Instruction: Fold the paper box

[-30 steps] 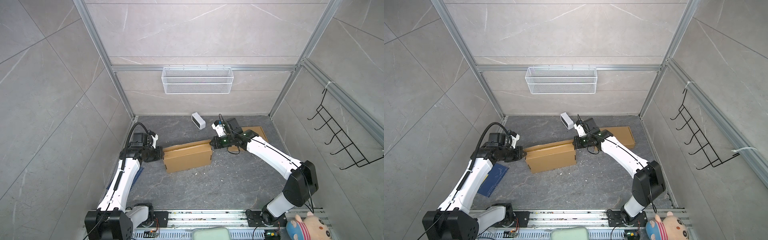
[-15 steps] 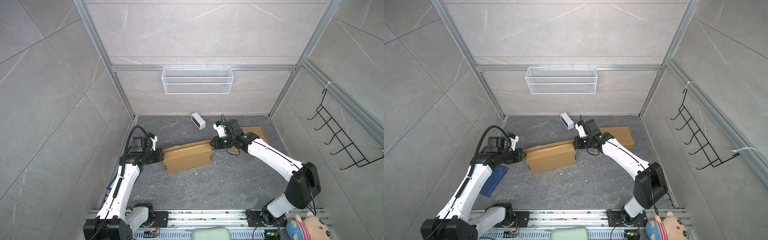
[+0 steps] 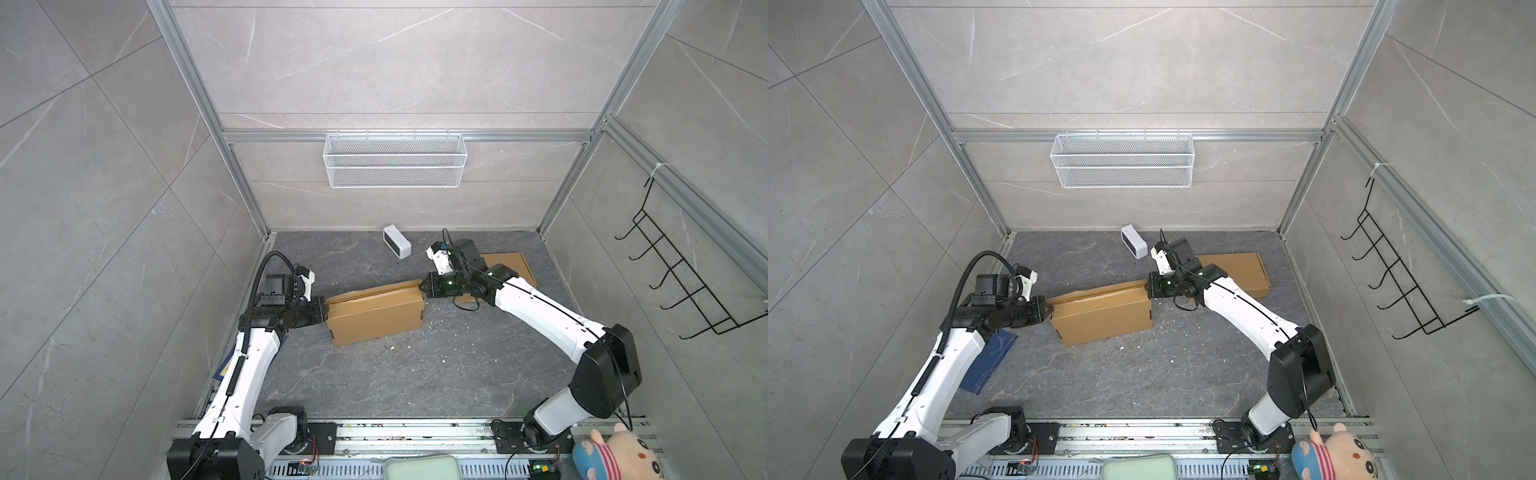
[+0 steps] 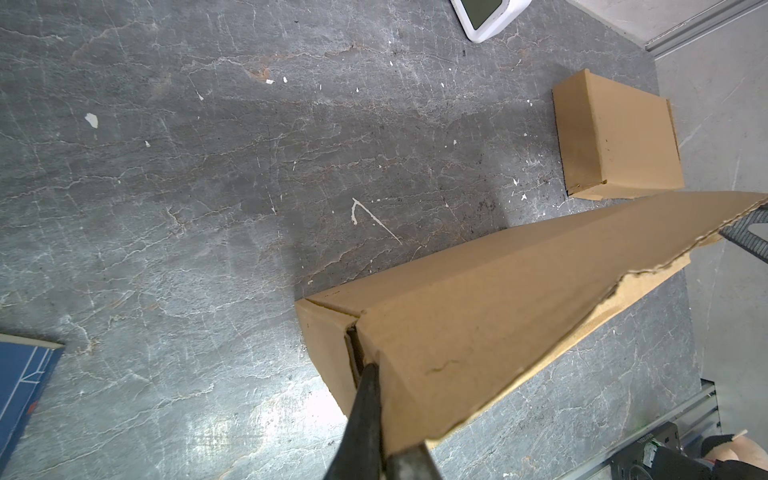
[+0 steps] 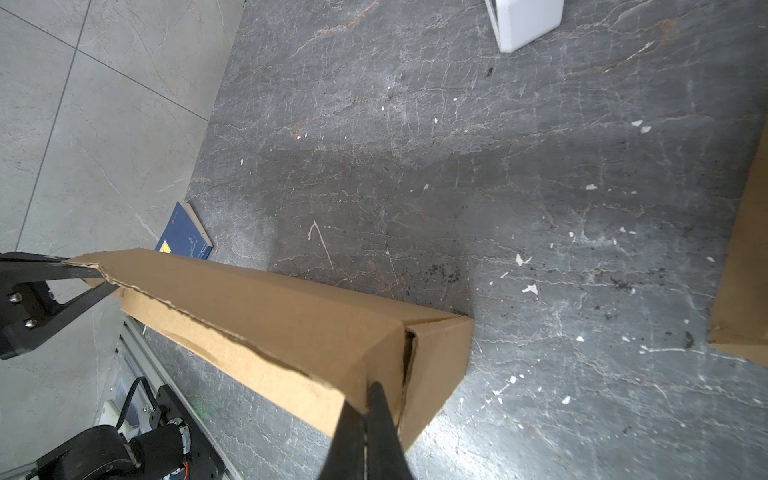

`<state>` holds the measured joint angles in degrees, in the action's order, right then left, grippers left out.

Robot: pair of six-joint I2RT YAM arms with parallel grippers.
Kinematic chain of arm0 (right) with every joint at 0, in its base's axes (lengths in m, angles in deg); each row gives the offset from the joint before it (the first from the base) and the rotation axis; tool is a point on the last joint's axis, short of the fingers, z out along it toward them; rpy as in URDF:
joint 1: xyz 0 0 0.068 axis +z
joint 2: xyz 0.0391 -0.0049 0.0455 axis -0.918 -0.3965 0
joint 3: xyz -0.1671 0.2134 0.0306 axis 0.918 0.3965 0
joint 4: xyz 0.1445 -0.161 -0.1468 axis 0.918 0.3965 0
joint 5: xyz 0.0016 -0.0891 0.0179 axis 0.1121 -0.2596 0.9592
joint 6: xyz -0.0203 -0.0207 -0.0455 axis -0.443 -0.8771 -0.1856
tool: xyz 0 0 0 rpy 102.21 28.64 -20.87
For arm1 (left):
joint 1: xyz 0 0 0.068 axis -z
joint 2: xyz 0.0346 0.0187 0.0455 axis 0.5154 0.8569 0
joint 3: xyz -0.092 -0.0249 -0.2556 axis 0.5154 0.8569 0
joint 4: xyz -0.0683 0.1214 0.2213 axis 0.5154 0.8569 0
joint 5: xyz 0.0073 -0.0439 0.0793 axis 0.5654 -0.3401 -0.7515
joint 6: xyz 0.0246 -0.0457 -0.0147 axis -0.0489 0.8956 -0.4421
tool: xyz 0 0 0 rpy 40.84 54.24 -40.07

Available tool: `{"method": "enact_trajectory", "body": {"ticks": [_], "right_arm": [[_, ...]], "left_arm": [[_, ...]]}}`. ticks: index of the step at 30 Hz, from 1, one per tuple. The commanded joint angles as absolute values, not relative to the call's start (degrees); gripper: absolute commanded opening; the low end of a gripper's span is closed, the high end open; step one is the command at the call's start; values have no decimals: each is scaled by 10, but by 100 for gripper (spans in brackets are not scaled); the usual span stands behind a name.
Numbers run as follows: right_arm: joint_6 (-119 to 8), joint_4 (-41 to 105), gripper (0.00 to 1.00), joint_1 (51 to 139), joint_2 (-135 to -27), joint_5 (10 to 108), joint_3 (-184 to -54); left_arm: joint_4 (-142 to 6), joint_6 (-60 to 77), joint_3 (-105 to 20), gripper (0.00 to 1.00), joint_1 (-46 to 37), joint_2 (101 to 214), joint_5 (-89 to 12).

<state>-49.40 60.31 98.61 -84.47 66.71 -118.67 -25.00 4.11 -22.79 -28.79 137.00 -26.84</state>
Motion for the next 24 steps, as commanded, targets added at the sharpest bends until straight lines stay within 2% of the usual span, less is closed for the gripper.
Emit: {"method": "enact_trajectory", "body": {"ticks": [1, 16, 24], "right_arm": [[-505, 633, 7, 996, -844, 674, -1199], [-590, 688, 38, 986, -839, 667, -1265], [-715, 706, 55, 987, -809, 624, -1287]], "left_arm": [[-208, 50, -210, 1, -284, 1379, -259], [-205, 45, -215, 1, -281, 1384, -259], [-205, 45, -219, 0, -275, 1391, -261]]}}
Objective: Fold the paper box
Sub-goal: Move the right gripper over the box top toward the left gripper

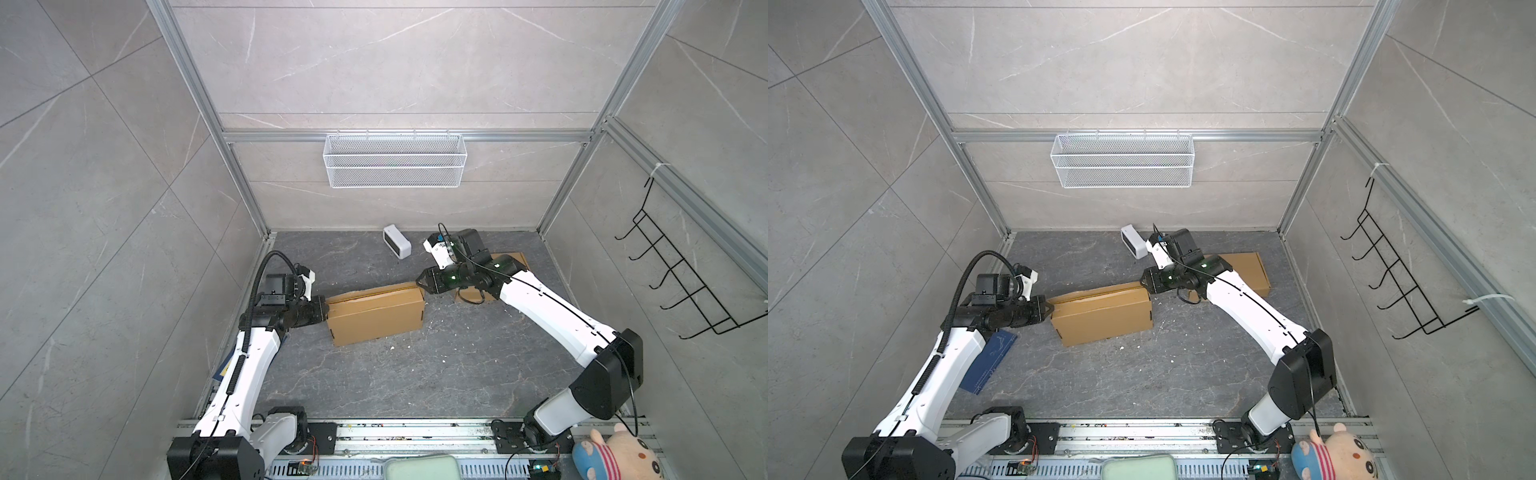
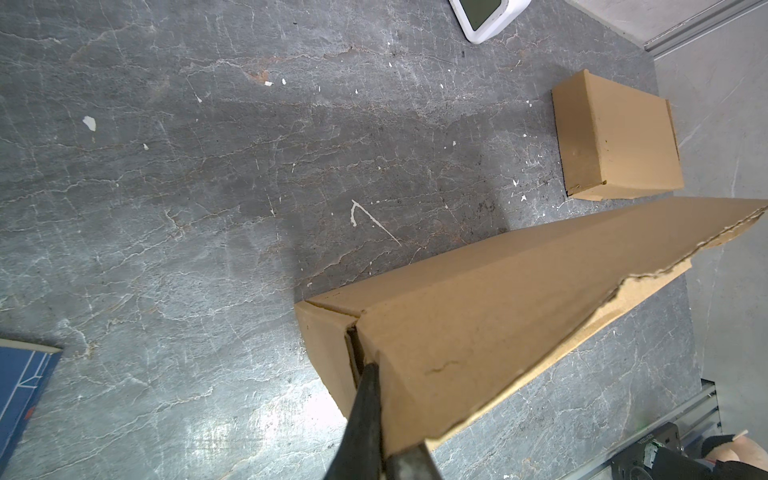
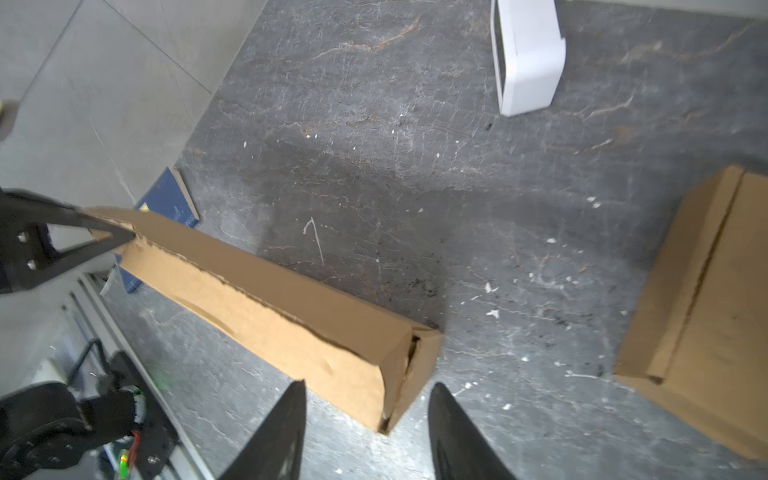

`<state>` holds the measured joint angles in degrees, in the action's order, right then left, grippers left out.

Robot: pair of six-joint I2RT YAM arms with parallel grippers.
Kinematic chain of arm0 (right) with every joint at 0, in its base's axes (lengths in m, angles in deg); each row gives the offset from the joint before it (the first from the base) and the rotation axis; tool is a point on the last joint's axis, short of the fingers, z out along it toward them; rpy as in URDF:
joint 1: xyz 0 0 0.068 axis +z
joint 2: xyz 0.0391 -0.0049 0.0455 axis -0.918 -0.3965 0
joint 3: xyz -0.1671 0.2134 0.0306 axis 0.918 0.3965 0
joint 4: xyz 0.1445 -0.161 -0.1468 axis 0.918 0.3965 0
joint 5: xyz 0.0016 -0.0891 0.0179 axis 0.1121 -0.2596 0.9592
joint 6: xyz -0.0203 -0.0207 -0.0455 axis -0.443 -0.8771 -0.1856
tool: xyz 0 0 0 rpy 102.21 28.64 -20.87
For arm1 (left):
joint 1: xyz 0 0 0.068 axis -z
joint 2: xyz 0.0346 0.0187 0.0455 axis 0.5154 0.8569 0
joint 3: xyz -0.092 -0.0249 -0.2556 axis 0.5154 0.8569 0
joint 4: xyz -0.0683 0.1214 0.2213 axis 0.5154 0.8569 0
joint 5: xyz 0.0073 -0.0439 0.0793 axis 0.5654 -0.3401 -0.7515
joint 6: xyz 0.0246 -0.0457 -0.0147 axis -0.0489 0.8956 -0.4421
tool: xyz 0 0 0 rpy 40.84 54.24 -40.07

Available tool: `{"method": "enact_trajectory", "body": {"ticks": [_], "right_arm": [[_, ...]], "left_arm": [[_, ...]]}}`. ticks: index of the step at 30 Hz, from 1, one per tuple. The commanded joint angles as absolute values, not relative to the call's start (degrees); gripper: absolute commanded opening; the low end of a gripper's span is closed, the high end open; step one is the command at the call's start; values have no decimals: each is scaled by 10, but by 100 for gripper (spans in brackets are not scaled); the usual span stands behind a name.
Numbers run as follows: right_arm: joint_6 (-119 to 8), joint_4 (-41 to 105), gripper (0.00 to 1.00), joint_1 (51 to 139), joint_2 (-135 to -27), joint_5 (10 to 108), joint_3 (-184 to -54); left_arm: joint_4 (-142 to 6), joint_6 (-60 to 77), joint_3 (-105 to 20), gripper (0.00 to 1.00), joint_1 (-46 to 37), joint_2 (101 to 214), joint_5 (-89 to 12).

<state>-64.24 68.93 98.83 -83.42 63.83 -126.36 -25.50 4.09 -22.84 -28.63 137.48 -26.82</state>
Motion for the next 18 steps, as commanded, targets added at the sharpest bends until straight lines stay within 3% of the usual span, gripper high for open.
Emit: {"method": "enact_trajectory", "body": {"ticks": [1, 8, 18], "right_arm": [[-742, 703, 56, 989, -807, 633, -1286], [-932, 707, 75, 1052, -815, 613, -1308], [-1131, 766, 86, 1150, -919, 532, -1400]], "left_arm": [[-205, 46, -220, 0, -274, 1392, -262], [-206, 43, -221, 0, -271, 1392, -266], [-212, 42, -222, 0, -264, 1400, -272]]}}
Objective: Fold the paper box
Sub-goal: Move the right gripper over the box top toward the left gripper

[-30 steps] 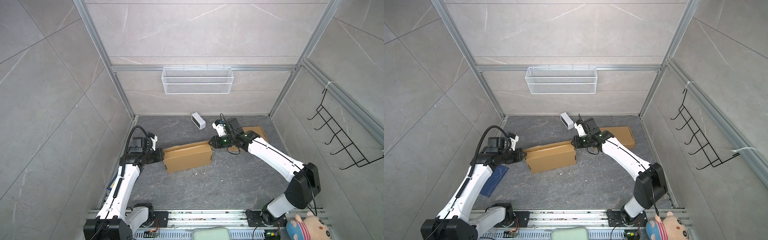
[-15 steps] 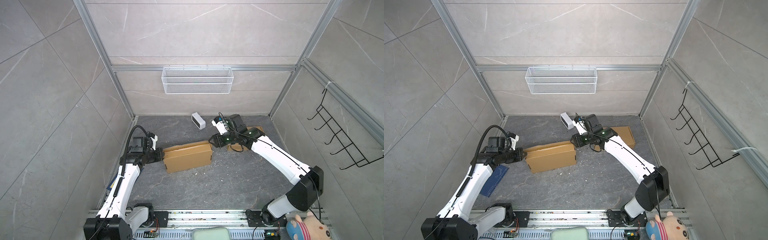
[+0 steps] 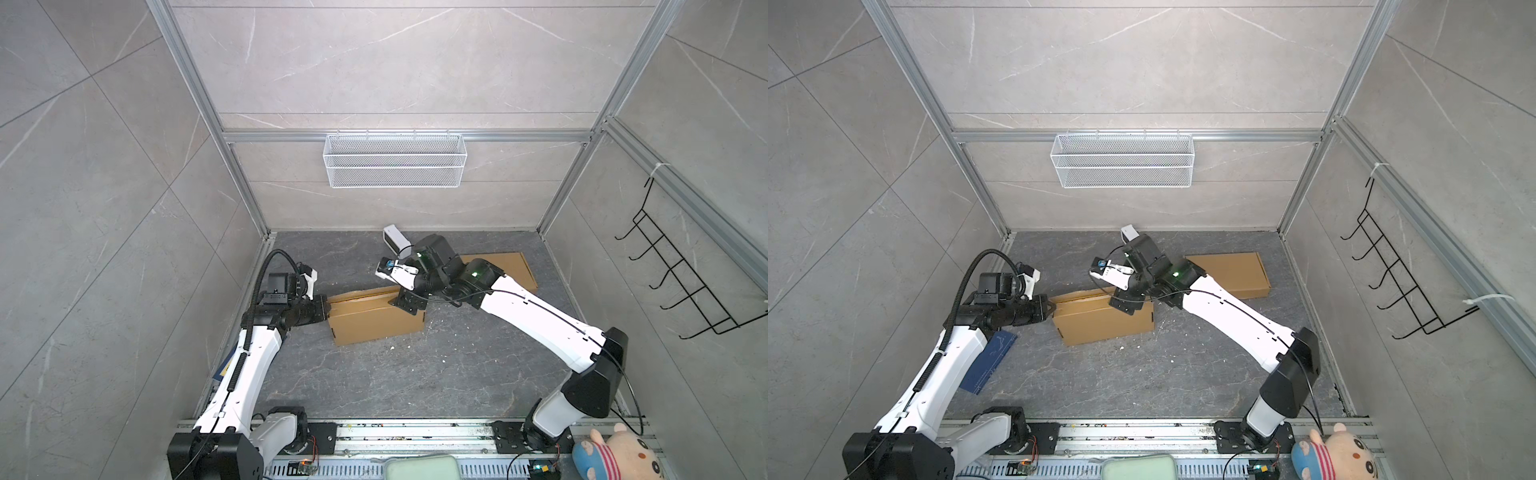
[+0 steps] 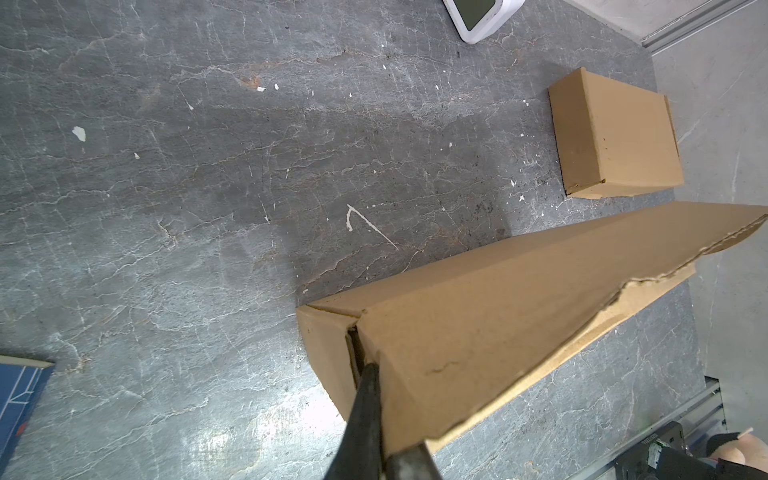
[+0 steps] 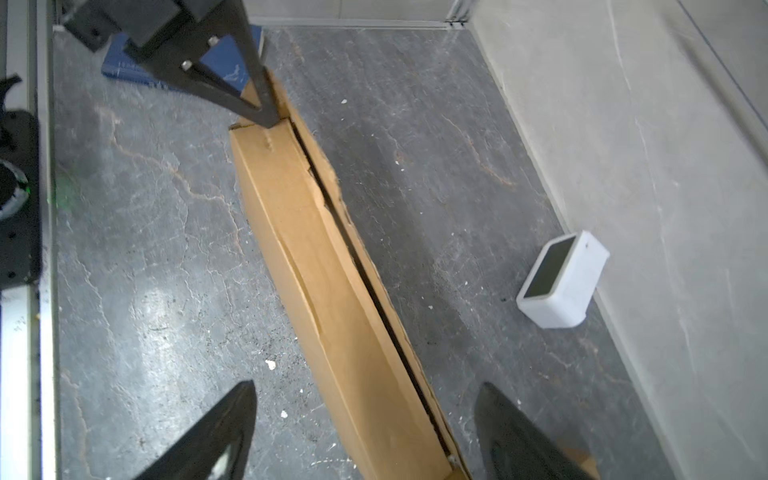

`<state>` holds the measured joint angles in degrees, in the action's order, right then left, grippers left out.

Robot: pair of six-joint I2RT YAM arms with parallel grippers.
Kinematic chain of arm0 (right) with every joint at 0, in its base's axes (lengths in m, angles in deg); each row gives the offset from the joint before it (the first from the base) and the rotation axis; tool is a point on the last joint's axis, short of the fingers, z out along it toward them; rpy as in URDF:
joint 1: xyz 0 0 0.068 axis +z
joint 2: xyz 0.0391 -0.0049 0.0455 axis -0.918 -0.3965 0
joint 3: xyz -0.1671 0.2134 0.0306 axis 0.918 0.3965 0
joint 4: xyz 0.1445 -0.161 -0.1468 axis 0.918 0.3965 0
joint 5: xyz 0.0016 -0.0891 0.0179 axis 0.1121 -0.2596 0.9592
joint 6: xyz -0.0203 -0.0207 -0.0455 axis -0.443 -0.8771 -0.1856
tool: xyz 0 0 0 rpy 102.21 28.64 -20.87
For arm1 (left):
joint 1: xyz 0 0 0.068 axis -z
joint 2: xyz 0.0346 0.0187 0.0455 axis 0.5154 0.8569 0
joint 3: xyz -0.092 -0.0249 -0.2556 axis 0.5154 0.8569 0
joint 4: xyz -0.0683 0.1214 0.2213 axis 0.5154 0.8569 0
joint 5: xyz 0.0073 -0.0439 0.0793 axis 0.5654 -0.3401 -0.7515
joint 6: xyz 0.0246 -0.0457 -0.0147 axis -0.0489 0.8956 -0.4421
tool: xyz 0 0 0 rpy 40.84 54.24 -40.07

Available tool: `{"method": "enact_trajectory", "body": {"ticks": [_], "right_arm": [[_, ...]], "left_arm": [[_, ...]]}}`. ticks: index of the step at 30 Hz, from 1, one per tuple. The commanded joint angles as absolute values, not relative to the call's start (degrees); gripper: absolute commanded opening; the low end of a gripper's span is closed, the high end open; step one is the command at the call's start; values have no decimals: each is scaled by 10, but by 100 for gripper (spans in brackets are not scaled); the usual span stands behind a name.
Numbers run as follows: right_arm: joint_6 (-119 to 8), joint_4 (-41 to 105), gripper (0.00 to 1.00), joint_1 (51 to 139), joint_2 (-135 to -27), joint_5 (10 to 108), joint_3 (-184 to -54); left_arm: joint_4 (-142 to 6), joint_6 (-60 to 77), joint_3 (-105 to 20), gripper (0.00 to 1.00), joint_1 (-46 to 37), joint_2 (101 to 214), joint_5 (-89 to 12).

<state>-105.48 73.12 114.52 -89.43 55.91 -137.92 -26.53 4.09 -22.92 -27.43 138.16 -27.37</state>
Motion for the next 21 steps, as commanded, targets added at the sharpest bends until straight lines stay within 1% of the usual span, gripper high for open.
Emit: {"method": "enact_trajectory", "body": {"ticks": [1, 8, 16, 21], "right_arm": [[-1142, 767, 87, 1154, -929, 530, -1408], [-1172, 761, 91, 1160, -982, 509, -1451], [-1184, 777, 94, 1165, -1024, 521, -1486], [-1179, 794, 95, 1166, -1042, 545, -1501]], "left_arm": [[-213, 42, -221, 1, -263, 1401, -273], [-215, 41, -223, 0, -259, 1406, -275], [-216, 41, -226, 0, -254, 1412, -277], [-216, 39, -225, 0, -253, 1412, -278]]}}
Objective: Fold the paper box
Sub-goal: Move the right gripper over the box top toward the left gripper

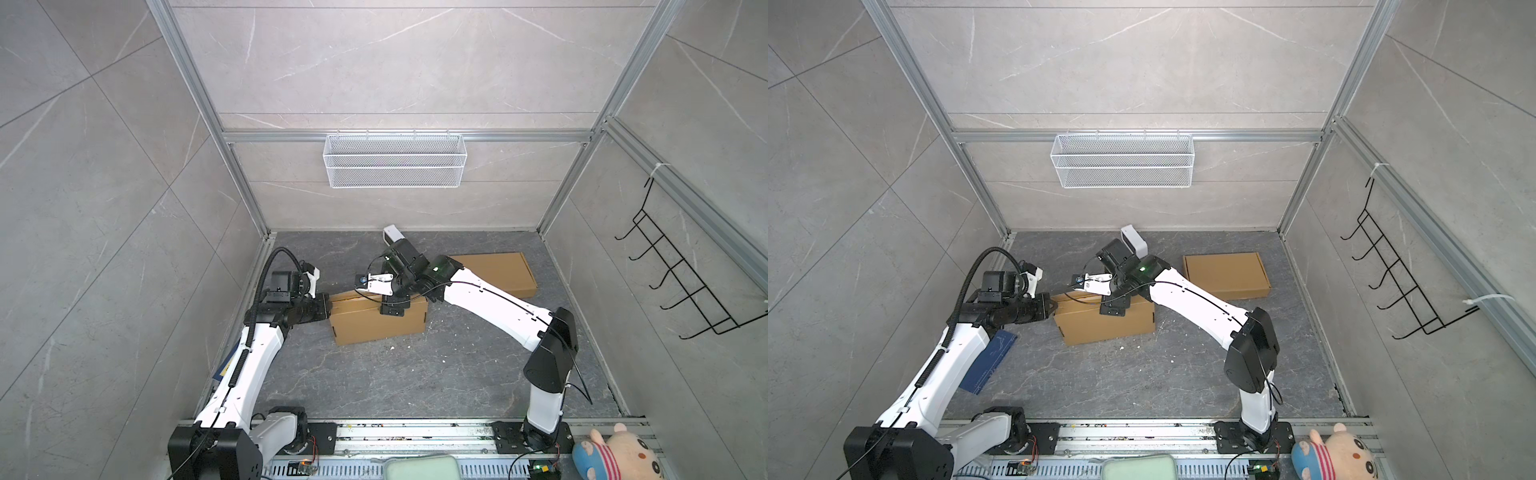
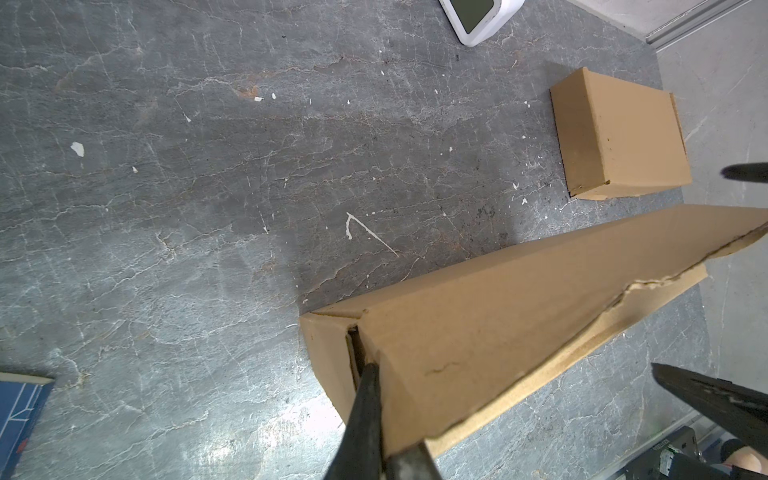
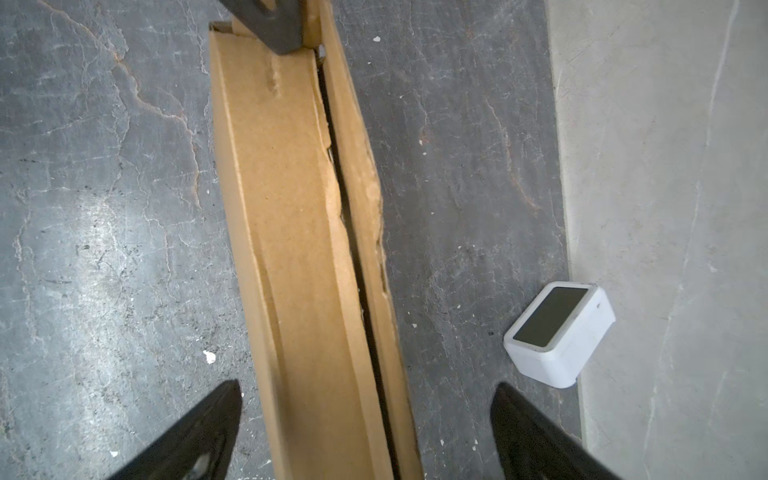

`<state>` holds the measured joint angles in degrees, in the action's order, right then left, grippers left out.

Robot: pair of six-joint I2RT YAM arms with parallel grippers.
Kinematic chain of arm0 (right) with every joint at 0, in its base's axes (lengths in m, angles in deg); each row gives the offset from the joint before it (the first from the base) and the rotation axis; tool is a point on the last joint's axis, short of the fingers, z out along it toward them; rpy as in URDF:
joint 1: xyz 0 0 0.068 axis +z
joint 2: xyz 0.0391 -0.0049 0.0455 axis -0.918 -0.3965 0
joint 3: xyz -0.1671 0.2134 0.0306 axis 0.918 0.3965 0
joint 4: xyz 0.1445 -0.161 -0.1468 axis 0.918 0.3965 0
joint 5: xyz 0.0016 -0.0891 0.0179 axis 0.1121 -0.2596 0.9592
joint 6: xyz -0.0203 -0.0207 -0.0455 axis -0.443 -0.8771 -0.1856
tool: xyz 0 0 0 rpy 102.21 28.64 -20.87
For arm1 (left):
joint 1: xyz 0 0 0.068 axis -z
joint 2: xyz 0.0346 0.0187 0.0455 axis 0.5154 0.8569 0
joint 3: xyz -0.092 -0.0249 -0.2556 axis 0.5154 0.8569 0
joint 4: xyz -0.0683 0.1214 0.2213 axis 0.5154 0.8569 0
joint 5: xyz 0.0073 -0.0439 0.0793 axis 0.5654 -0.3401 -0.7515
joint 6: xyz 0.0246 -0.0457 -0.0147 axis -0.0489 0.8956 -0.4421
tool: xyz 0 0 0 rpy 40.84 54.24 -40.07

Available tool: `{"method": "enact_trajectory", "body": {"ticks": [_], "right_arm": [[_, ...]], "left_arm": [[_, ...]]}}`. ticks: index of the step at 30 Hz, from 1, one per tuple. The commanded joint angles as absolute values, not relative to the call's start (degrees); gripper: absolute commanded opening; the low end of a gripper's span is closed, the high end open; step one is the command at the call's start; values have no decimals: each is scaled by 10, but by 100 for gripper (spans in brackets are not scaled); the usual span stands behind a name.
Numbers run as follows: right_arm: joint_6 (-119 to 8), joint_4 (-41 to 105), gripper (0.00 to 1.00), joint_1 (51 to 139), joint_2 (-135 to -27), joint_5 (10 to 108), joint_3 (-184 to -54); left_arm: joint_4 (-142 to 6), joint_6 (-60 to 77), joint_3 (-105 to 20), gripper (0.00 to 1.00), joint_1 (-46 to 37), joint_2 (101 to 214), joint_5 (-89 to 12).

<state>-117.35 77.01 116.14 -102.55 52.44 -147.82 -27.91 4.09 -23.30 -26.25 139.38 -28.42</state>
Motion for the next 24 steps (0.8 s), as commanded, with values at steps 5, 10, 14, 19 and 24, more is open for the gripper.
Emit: {"method": "enact_trajectory", "body": {"ticks": [5, 10, 14, 19, 24], "right_arm": [[-1170, 791, 93, 1170, -1055, 533, -1502], [-1165, 775, 90, 1179, -1053, 513, -1487], [-1157, 762, 86, 1182, -1050, 497, -1479], [-1151, 752, 79, 1185, -1051, 490, -1473], [-1150, 743, 76, 1185, -1051, 490, -1458]], "left_arm": [[-216, 38, -229, 0, -252, 1412, -279], [-215, 39, -232, 0, -251, 1408, -277], [-216, 40, -232, 0, -251, 1407, -275], [-216, 42, -236, 0, -248, 1409, -273], [-222, 43, -236, 2, -244, 1409, -269]]}}
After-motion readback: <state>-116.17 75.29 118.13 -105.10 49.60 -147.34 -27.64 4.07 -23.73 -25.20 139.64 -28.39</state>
